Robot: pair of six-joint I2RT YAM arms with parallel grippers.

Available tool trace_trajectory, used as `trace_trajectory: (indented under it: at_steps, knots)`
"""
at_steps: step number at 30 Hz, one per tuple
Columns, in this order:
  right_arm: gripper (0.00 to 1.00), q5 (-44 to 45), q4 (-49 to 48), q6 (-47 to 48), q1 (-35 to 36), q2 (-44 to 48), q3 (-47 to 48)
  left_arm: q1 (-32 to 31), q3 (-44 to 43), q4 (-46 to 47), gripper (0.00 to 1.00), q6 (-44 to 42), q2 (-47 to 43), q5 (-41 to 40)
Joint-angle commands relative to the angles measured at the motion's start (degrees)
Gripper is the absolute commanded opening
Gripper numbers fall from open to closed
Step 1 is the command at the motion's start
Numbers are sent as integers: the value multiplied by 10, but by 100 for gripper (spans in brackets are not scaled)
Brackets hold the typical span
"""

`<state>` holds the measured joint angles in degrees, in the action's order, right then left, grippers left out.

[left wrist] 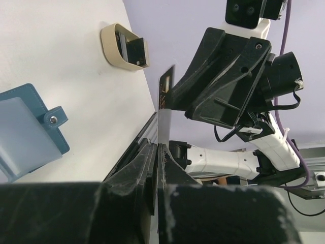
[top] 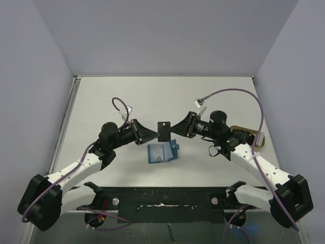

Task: Put the credit cards into the card holder
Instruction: Insert the credit card into the card holder.

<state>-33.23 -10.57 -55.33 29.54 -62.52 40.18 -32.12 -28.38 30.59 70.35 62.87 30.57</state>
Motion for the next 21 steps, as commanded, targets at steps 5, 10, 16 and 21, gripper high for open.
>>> trace_trajectory:
  at_steps: [5,10,16,21]
  knots:
    - [44,44,32,21,4,-11,10,37,21,-35,0,-28,-38,-17]
    - [45,92,88,41,6,-33,19,52,40,-103,0,-52,-55,-35]
    - [44,169,200,90,36,-100,74,55,47,-151,0,-81,-43,-44]
    - [37,246,274,128,80,-160,139,53,45,-171,0,-98,-10,-41]
